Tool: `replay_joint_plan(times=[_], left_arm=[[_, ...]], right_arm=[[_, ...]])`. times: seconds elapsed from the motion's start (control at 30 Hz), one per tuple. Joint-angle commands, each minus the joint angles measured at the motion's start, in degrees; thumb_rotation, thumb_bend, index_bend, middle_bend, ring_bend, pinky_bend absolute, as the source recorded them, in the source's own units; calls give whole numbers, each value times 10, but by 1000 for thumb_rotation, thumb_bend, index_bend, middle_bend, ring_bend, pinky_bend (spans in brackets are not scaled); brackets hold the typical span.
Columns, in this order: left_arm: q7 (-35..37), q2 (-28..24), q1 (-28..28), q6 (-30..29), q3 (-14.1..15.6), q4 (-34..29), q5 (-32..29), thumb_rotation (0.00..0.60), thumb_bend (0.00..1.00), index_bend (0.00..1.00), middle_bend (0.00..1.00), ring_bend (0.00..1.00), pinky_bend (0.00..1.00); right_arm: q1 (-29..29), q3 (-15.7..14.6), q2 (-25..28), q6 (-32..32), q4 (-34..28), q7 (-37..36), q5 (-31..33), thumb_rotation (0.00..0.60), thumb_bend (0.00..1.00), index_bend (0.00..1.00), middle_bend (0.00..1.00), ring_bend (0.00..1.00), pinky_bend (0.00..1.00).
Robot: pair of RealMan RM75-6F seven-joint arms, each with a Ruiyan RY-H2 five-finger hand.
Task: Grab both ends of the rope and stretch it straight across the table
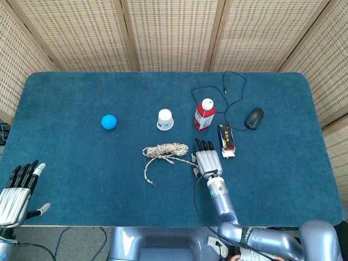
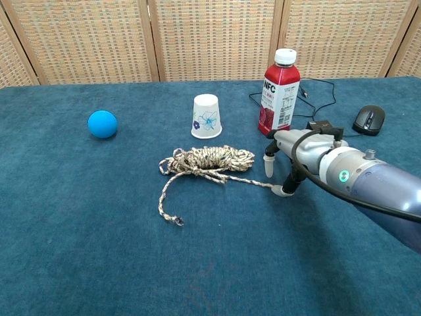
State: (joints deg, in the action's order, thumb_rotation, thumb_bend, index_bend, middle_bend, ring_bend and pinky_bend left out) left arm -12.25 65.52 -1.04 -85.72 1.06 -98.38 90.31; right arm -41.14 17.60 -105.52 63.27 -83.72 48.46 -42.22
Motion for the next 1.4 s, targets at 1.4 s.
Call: replay_joint_plan(times=[1.4], left_arm=[[-1, 5, -6, 2, 1, 4, -4, 600, 81, 0, 0, 0, 0]], right_arm=[[-31, -26, -35, 15, 67, -13, 19, 600, 449, 675, 0, 0, 0]])
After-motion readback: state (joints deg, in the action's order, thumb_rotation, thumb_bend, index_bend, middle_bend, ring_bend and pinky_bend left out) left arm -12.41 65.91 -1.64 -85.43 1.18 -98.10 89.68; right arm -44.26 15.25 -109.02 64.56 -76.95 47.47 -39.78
